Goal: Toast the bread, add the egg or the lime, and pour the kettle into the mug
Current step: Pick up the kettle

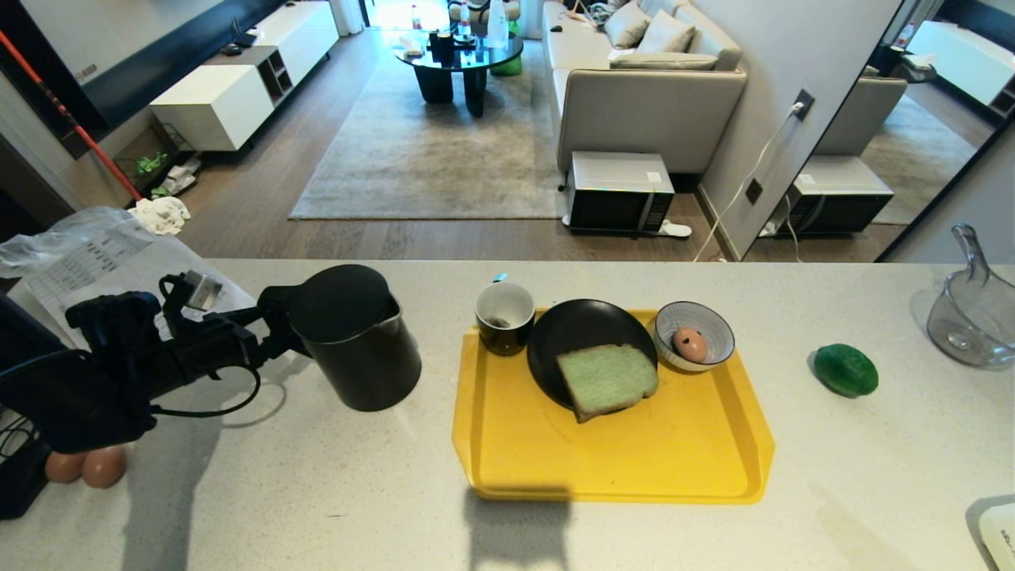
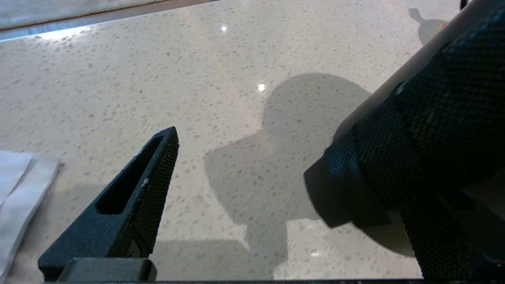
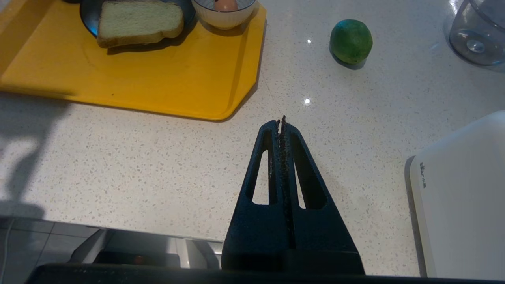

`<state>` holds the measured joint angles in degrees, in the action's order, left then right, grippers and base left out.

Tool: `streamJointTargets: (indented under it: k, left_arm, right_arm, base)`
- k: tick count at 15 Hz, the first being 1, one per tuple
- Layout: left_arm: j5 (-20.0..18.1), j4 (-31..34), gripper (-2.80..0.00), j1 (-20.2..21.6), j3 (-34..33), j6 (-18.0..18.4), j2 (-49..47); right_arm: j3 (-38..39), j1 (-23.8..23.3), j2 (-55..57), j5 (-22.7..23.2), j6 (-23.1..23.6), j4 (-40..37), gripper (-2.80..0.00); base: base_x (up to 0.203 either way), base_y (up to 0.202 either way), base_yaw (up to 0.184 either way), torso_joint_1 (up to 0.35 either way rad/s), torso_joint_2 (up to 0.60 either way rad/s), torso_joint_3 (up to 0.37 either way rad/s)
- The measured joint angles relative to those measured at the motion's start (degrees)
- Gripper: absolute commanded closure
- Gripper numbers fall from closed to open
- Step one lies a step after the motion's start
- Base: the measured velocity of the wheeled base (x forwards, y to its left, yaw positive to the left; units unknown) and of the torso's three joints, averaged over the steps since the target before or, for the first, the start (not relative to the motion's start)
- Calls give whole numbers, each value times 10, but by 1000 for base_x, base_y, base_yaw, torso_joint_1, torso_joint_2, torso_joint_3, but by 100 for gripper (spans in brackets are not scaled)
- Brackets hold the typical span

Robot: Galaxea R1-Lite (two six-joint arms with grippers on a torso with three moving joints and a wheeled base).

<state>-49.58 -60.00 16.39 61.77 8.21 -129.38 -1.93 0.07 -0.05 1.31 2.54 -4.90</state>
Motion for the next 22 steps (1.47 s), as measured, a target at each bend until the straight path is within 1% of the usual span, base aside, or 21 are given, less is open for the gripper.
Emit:
streamJointTargets:
  k: [2,5,7,9,12,17,22]
  left_arm:
    - [4,4,-280,-7,2,4,0]
    - [11,27,-280,-14,8,37,-2]
    - [13,50,-280,-14,18,47,-1]
    - [21,72,-280,-15,29,49,-1]
    - [22,93,-280,-15,47,50,-2]
    - [25,131,-280,-17,96,51,-7]
    - [25,130,-280,-29,105,57,-13]
  right_arm:
    - [0,0,0,0,0,0,0]
    - [0,0,0,0,0,0,0]
    - [0,0,0,0,0,0,0]
    - [0,0,0,0,0,0,0]
    - [0,0,0,0,0,0,0]
    - [0,0,0,0,0,0,0]
    - [0,0,0,0,0,0,0]
  base:
    - [0,0,0,0,0,0]
    - [0,0,0,0,0,0]
    - [0,0,0,0,0,0]
    - [0,0,0,0,0,0]
    - [0,0,0,0,0,0]
    - [0,0,0,0,0,0]
    - [0,0,0,0,0,0]
